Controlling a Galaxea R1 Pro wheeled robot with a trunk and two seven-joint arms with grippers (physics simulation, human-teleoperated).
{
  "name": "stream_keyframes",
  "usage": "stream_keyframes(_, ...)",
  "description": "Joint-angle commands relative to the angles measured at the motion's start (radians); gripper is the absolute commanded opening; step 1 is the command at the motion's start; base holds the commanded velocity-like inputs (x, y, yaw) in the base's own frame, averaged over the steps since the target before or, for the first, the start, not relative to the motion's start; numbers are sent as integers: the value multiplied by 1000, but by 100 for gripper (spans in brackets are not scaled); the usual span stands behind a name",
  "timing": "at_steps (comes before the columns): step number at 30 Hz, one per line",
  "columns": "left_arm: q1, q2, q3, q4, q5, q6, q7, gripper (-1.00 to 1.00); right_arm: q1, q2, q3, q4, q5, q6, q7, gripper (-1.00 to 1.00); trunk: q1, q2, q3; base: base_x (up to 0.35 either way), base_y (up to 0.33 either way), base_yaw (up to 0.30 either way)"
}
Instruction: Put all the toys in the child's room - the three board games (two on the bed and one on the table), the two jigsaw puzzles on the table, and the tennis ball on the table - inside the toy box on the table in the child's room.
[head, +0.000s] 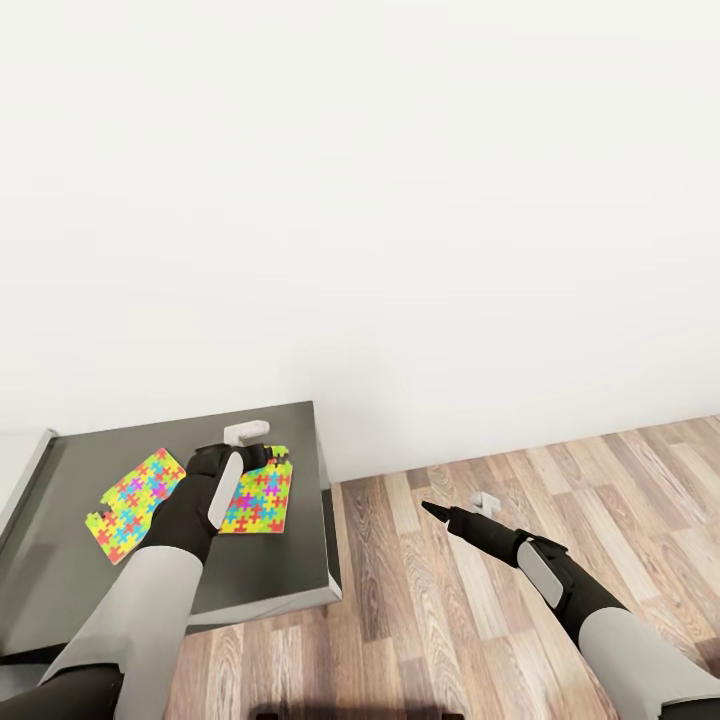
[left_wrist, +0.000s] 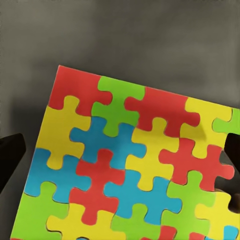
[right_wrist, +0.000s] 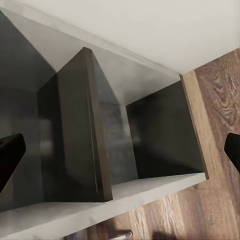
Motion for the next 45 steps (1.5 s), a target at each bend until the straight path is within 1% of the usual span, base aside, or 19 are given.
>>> stream_keyframes(1,0,-1,2,54,9,4,7,100,-1,-1,5,-1,-10,7,0,100,1,-1,-2,0,0,0)
stream_keyframes(12,0,-1,1,54,11,5,5,100,-1,-2,5,-1,-10,7,0,100,1,-1,-6,-21,-59,0)
stream_keyframes(28,0,-1,0,54,11,1,0,100,-1,-2,4,-1,-11,5,0,100,1,-1,-7,0,-150,0)
stream_keyframes(45,0,-1,1,54,11,0,-2,100,-1,-1,5,-1,-13,5,-1,100,1,-1,-7,0,-7,0)
